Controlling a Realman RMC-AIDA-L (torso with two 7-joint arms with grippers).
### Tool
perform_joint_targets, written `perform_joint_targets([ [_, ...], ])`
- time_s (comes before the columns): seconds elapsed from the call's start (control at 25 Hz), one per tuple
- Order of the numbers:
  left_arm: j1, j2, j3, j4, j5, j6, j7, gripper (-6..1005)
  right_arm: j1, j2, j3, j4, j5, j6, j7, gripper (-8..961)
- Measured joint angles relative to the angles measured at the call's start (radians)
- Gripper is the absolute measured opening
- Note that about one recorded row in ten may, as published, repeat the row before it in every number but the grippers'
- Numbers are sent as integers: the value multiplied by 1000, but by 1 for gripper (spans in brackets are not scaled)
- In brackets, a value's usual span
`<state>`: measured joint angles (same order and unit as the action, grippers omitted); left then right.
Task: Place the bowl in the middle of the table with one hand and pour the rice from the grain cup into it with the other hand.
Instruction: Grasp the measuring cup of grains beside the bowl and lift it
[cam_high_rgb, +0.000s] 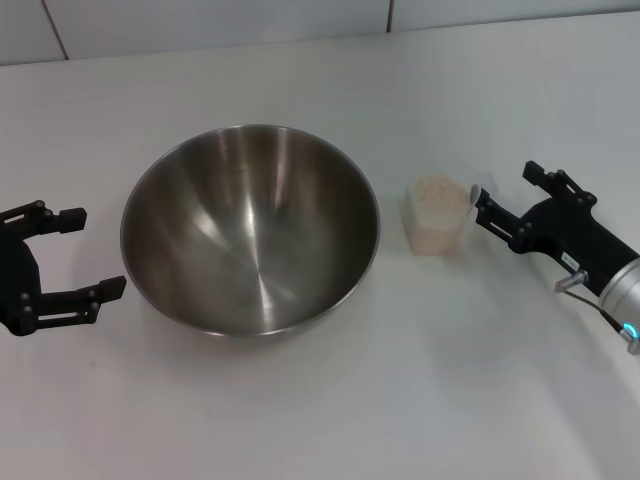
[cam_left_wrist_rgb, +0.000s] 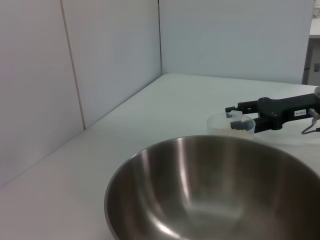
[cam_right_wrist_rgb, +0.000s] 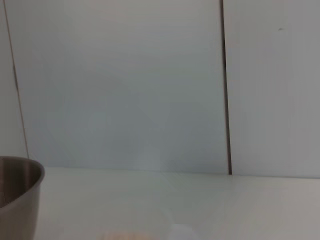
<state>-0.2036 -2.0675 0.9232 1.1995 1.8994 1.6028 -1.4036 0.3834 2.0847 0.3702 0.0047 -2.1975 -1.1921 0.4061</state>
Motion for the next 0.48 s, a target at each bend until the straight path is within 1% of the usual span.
perform_joint_targets([
  [0.24,-4,2,2,-13,2,0,0,872,25,2,1,3,1,18,0,817],
  [0.48,-17,0,2,-28,23,0,0,871,24,0,2,14,5,5,0,817],
])
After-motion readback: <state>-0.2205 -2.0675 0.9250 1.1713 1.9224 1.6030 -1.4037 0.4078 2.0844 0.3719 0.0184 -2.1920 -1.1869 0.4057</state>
